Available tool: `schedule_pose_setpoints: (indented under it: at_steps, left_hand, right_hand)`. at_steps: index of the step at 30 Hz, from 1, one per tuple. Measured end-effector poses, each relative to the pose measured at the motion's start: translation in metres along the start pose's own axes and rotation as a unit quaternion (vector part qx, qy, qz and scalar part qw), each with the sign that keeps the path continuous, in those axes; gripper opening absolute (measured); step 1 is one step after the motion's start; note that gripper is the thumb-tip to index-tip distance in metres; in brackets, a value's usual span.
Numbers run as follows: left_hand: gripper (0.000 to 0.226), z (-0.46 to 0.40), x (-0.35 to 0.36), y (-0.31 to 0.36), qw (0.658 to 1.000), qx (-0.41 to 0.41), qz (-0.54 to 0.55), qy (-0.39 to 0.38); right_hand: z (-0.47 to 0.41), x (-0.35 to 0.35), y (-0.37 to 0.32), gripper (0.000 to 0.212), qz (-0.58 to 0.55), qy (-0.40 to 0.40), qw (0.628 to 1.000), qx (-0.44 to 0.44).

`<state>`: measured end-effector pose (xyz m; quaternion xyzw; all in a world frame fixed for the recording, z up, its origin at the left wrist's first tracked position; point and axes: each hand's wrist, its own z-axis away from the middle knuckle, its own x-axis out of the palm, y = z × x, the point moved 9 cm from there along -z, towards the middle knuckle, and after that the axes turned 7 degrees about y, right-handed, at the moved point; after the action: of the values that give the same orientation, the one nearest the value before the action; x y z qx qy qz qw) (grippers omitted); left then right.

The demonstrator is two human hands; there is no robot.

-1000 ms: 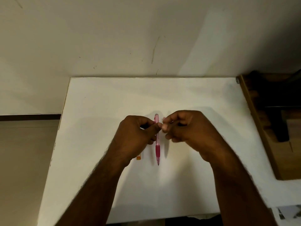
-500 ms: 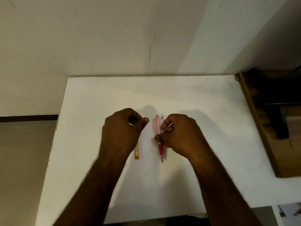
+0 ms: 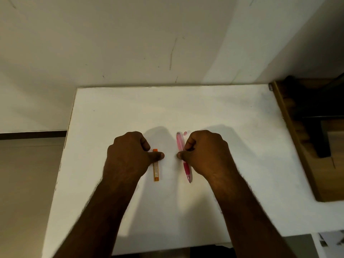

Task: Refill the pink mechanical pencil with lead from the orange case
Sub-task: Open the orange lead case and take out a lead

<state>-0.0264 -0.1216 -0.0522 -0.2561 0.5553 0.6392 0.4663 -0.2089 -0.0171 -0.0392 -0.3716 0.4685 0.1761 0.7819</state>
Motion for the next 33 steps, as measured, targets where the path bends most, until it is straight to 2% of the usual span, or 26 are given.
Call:
schedule_pose_setpoints:
  at_steps: [3,6,14,19,23,27,30,33]
  left_hand:
    - [0.041,0.001,0.002,0.000,1.000,0.006,0.018,-0.004]
    - [0.035,0.003,0.003,0.007,0.999,0.032,0.018,-0.003]
    - [0.035,0.020,-0.021,0.045,0.980,0.168,0.104,0.040]
    - [0.039,0.023,-0.026,0.052,0.973,0.190,0.124,0.037]
    - [0.042,0.021,-0.027,0.047,0.976,0.176,0.120,0.037]
    - [0.044,0.018,-0.035,0.040,0.978,0.158,0.123,0.062]
    - [0.044,0.017,-0.037,0.039,0.978,0.152,0.132,0.061]
    - [0.043,0.017,-0.038,0.039,0.976,0.158,0.137,0.058]
  right_hand:
    - [-0.002,-0.011,0.000,0.032,-0.024,0.050,0.998,-0.014]
    - [-0.002,-0.017,-0.007,0.024,-0.117,0.084,0.989,-0.029]
    - [0.000,0.006,-0.023,0.009,-0.261,0.009,0.965,-0.006]
    - [0.001,0.002,-0.023,0.008,-0.317,0.026,0.948,-0.004]
    - [-0.004,-0.004,-0.013,0.007,-0.345,0.068,0.936,0.016]
    - [-0.003,-0.006,-0.015,0.008,-0.268,0.091,0.959,-0.014]
    - [0.006,0.006,-0.032,0.007,-0.162,0.064,0.982,-0.070]
    - [0.014,0.018,-0.050,0.010,-0.064,0.038,0.989,-0.124]
